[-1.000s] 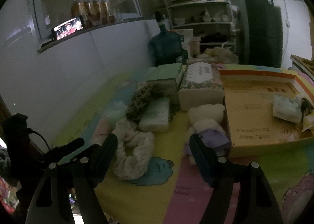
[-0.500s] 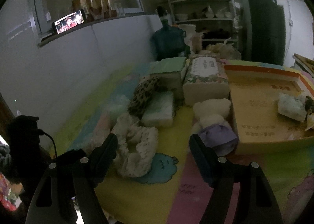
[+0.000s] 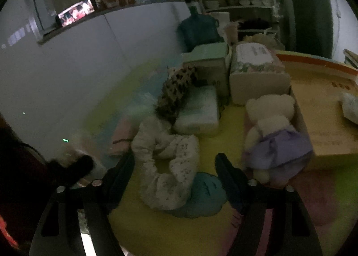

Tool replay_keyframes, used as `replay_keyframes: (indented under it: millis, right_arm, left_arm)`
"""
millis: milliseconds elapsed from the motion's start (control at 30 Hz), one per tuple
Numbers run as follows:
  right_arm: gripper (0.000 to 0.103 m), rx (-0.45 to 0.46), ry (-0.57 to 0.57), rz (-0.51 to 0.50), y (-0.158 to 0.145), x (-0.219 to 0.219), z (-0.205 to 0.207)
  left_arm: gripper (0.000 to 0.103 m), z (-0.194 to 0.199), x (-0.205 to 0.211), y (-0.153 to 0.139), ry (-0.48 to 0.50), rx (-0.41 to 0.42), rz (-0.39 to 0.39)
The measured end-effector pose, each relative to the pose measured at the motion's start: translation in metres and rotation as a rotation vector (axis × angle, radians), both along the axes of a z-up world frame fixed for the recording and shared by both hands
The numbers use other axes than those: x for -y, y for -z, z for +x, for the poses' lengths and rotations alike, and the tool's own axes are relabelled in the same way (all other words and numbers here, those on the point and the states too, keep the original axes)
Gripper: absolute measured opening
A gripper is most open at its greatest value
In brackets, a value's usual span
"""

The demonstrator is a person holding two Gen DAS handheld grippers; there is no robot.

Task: Organize soft objects
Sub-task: 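Grasp the clear plastic bag with the left tool while the right tool grasps the white floral cloth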

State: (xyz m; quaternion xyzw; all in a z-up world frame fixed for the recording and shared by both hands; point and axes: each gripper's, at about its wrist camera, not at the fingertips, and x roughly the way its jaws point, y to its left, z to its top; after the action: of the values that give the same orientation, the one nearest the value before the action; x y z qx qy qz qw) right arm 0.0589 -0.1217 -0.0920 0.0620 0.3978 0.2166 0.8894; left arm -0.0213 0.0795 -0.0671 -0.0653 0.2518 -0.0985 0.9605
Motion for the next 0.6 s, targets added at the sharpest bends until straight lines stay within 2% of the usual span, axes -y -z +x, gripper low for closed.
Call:
replay_keyframes:
  millis: [33,100,167,367,600]
  right_arm:
    - [0.052,-0.007,0.003,-0.011,0.002,-0.002,0.002]
    - [0.034,-0.019,-0.002,-0.037,0.007,-0.006,0.004]
    - [0.024,-0.014,-0.006,-0.082,0.011,-0.010,0.003]
    - [0.010,0.019,-0.005,-0.100,0.006,-0.011,-0.004]
    - [0.008,0.103,0.005,-0.080,-0.014,-0.001,-0.021]
  left_arm:
    - [0.051,-0.001,-0.001,-0.001,-0.004,0.009,0.011]
    - [0.051,-0.001,-0.001,-0.002,-0.005,0.024,0.027]
    - [0.051,-0.001,0.000,-0.002,0.003,0.029,0.035]
    - [0.051,-0.001,0.000,-0.001,0.027,0.036,0.024]
    - [0.051,-0.003,0.003,-0.008,0.023,0.048,0.004]
